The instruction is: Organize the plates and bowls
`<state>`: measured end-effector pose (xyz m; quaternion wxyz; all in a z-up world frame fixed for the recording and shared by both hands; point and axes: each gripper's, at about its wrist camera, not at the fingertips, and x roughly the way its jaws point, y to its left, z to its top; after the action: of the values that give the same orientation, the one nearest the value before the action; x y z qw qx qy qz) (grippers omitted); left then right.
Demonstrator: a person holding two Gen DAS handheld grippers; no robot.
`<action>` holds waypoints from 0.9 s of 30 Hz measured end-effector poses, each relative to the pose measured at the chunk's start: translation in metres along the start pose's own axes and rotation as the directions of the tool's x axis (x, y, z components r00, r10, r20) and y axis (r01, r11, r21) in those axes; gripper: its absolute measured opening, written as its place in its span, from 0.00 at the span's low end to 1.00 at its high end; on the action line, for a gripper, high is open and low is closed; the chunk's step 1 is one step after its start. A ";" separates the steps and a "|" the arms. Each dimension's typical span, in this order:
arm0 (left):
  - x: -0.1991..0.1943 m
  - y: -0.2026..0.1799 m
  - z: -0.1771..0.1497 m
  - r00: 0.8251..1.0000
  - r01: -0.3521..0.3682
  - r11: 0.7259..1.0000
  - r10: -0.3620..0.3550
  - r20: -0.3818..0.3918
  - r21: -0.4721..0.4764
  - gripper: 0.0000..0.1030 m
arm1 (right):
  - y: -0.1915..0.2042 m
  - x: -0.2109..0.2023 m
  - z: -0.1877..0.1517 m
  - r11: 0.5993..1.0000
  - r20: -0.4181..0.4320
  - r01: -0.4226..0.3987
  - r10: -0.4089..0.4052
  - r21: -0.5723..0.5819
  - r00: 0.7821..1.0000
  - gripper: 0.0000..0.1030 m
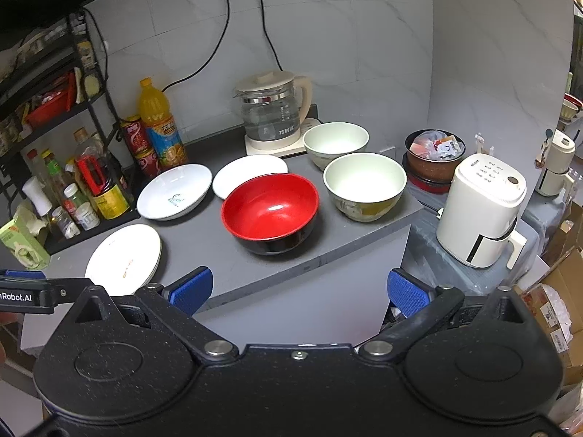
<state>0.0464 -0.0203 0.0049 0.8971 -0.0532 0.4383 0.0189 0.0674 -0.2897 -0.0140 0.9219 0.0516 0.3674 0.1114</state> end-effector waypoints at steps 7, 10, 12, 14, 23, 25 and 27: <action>0.026 -0.010 0.029 1.000 0.021 1.000 -0.020 -0.008 0.023 0.99 | -0.012 0.021 0.017 0.998 0.001 0.049 -0.049 0.031 0.999 1.00; 0.042 -0.015 0.045 0.999 0.040 0.998 -0.039 -0.015 0.040 0.99 | -0.020 0.032 0.023 0.996 -0.003 0.078 -0.078 0.050 0.997 1.00; 0.054 -0.020 0.056 0.998 0.058 0.997 -0.057 -0.017 0.057 0.99 | -0.024 0.039 0.027 0.993 -0.008 0.096 -0.096 0.065 0.995 1.00; 0.063 -0.026 0.066 0.997 0.073 0.995 -0.072 -0.018 0.074 0.99 | -0.030 0.046 0.031 0.990 -0.010 0.115 -0.115 0.084 0.993 1.00; 0.114 -0.051 0.115 0.985 0.170 0.975 -0.166 -0.044 0.142 0.99 | -0.052 0.073 0.047 0.963 -0.023 0.184 -0.183 0.197 0.983 1.00; 0.124 -0.056 0.125 0.982 0.186 0.969 -0.181 -0.049 0.160 0.99 | -0.056 0.080 0.050 0.954 -0.029 0.199 -0.198 0.225 0.980 1.00; 0.135 -0.061 0.136 0.980 0.199 0.964 -0.192 -0.055 0.178 0.99 | -0.059 0.086 0.053 0.944 -0.039 0.213 -0.210 0.252 0.977 1.00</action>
<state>0.2407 -0.0675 -0.0138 0.8872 -0.0138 0.4476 -0.1109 0.1744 -0.3271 -0.0439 0.9121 0.1292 0.3873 -0.0360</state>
